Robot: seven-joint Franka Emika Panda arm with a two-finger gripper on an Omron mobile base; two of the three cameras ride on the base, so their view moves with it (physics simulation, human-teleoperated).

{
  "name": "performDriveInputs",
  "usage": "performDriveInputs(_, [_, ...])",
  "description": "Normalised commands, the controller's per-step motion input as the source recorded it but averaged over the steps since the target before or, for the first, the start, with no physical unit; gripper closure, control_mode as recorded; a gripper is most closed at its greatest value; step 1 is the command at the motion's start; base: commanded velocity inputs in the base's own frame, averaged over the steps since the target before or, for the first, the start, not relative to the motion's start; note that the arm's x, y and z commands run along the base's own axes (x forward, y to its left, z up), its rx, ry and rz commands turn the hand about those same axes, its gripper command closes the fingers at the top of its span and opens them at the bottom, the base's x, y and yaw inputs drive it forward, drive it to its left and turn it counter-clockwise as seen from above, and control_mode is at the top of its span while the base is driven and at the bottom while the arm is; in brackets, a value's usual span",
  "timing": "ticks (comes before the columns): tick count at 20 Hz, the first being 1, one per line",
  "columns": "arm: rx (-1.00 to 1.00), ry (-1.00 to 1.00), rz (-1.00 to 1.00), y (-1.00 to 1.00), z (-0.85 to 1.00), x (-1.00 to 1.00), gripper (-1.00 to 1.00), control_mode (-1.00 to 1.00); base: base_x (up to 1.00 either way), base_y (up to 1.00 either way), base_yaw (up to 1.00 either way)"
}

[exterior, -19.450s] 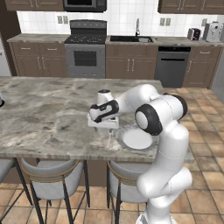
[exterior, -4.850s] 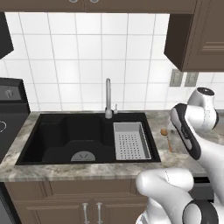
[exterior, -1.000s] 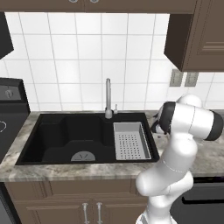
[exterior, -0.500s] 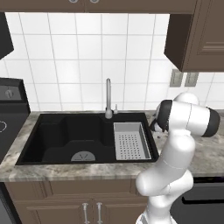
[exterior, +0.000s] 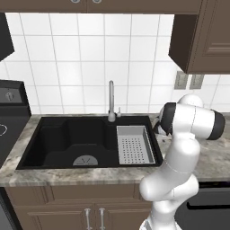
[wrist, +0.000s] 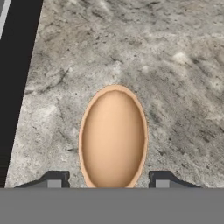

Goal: Take the fork and place it on the left side of the plate. Then take the spoon and place it on the right side of the plate. Make sure they're directly next to the plate.

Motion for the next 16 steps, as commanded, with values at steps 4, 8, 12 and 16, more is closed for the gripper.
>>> performDriveInputs(4, [0.00,0.00,-0.01,0.03,-0.02,-0.40,1.00,-1.00,0.00,0.00,0.00])
performDriveInputs(8, [0.02,0.00,0.00,0.00,0.00,-0.47,1.00,-1.00,0.00,0.00,0.00])
performDriveInputs(12, [0.04,0.00,0.00,0.00,0.14,-0.42,1.00,-1.00,0.00,0.00,0.00])
performDriveInputs(16, [0.01,0.00,0.00,0.07,0.63,-0.26,1.00,-1.00,0.00,0.00,0.00])
